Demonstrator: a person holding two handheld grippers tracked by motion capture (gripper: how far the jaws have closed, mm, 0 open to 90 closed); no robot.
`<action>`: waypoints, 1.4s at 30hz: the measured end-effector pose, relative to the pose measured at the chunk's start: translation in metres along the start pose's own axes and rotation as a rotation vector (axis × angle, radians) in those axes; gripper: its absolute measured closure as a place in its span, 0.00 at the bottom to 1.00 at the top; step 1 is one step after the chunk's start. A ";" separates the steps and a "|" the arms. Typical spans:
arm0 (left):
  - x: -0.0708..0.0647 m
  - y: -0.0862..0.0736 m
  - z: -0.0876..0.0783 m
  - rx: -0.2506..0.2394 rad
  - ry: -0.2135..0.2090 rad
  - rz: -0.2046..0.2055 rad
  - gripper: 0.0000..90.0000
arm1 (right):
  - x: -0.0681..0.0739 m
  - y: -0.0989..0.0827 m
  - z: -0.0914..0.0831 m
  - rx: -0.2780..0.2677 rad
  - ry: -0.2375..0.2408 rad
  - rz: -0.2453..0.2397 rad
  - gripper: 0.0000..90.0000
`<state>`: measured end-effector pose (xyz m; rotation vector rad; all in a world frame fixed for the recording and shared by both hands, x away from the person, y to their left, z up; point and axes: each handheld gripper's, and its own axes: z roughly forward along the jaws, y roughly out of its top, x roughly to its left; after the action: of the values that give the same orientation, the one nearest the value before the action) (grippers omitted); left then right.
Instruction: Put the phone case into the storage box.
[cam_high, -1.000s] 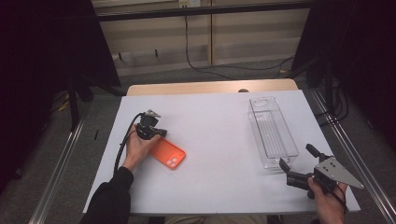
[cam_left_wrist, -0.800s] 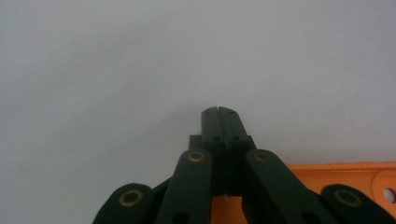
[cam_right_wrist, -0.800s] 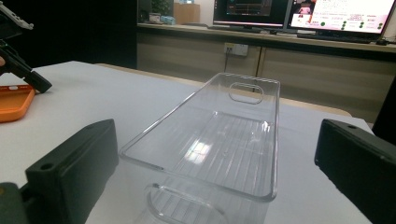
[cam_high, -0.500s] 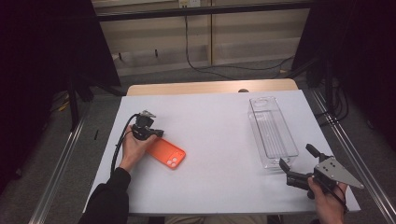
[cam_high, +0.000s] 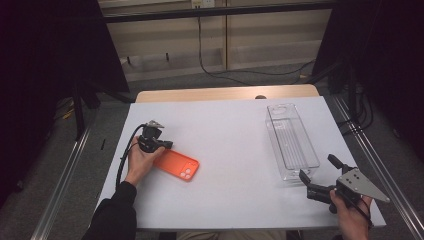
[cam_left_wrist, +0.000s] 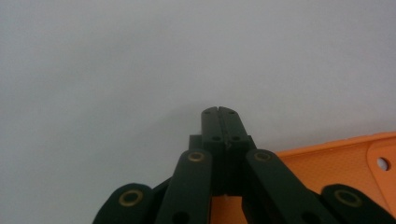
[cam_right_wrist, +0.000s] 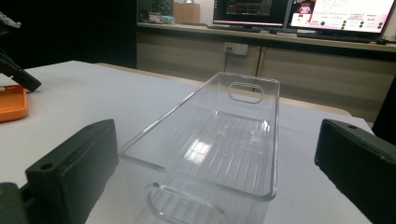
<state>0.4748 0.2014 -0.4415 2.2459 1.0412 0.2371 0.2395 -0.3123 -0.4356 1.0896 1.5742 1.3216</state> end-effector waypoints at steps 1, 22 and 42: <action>0.000 -0.001 -0.001 0.001 -0.002 0.002 1.00 | 0.000 0.000 0.000 0.000 0.000 0.000 0.00; 0.002 -0.011 -0.012 -0.002 -0.006 -0.009 1.00 | 0.000 0.000 0.000 -0.002 0.004 0.004 0.00; -0.001 -0.020 -0.022 -0.007 -0.016 0.006 1.00 | 0.000 0.001 -0.001 -0.010 0.000 0.007 0.00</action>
<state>0.4526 0.2209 -0.4369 2.2415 1.0238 0.2240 0.2384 -0.3126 -0.4347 1.0896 1.5633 1.3330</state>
